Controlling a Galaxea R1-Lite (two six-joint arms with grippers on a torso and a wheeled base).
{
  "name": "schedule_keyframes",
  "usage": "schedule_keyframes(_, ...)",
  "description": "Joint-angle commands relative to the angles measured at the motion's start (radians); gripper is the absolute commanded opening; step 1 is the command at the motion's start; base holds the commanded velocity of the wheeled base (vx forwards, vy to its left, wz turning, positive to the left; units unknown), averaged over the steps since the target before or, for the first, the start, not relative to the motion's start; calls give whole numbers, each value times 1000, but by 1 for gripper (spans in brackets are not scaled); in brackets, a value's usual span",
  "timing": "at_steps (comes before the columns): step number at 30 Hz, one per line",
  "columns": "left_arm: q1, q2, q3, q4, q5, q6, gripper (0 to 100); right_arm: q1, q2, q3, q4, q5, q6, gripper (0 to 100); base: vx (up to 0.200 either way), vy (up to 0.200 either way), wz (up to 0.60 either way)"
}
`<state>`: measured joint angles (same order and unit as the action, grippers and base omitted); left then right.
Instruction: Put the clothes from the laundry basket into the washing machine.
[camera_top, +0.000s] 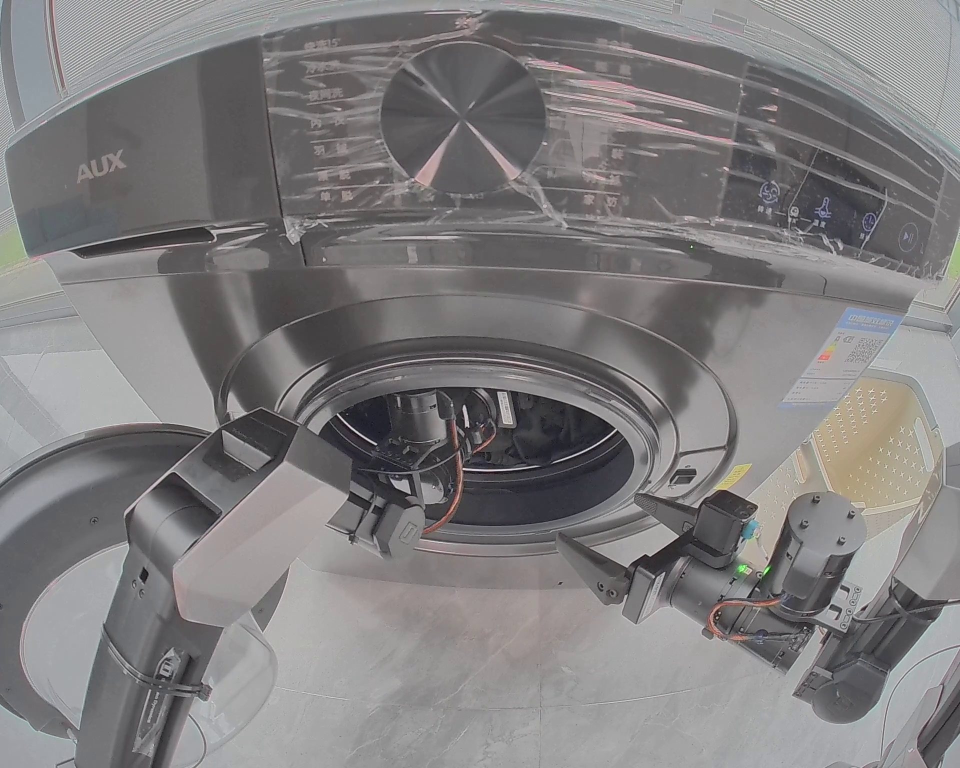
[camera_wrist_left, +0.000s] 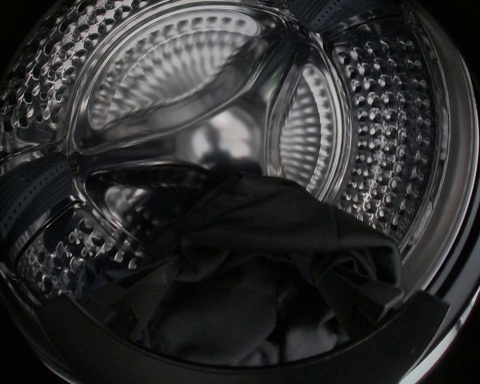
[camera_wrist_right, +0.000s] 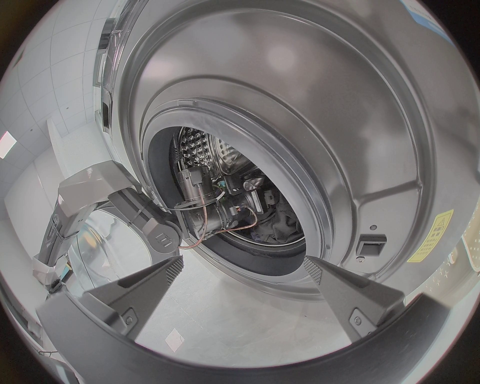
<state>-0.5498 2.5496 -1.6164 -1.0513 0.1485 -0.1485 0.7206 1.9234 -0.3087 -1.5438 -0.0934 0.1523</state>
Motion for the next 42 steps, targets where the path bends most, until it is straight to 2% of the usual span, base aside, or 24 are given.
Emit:
schedule_keyframes(1,-33,-153,236,34,-1,21,100,-4,3,3,1,0,0,100,0,0,0)
schedule_keyframes(3,-53,-218,363,53,-7,35,100,-4,2,5,1,1,0,100,0,0,0)
schedule_keyframes(7,-96,-311,532,48,-7,61,100,-1,-4,10,1,1,0,100,0,0,0)
schedule_keyframes(11,-151,-428,694,43,-12,66,100,0,-11,16,1,0,3,100,0,0,0)
schedule_keyframes(14,-160,-446,713,43,-14,66,100,0,-14,19,1,0,3,100,0,0,0)
schedule_keyframes(16,-193,-512,770,34,-17,56,100,3,-24,42,1,0,1,100,0,0,0)
schedule_keyframes(21,-234,-624,892,-3,-26,55,100,19,-58,97,1,6,-4,100,0,0,0)
schedule_keyframes(29,-252,-759,1109,-85,-27,52,100,25,-113,126,1,6,-7,100,0,0,0)
schedule_keyframes(32,-254,-795,1161,-118,-27,40,100,23,-129,137,1,4,-7,100,0,0,0)
schedule_keyframes(34,-259,-830,1227,-167,-27,7,100,16,-150,154,1,3,-10,100,0,0,0)
schedule_keyframes(40,-257,-881,1320,-265,-27,-6,100,-15,-187,172,1,1,3,100,0,0,0)
schedule_keyframes(42,-257,-891,1362,-311,-26,-14,100,-20,-213,207,-1,-5,0,100,0,0,0)
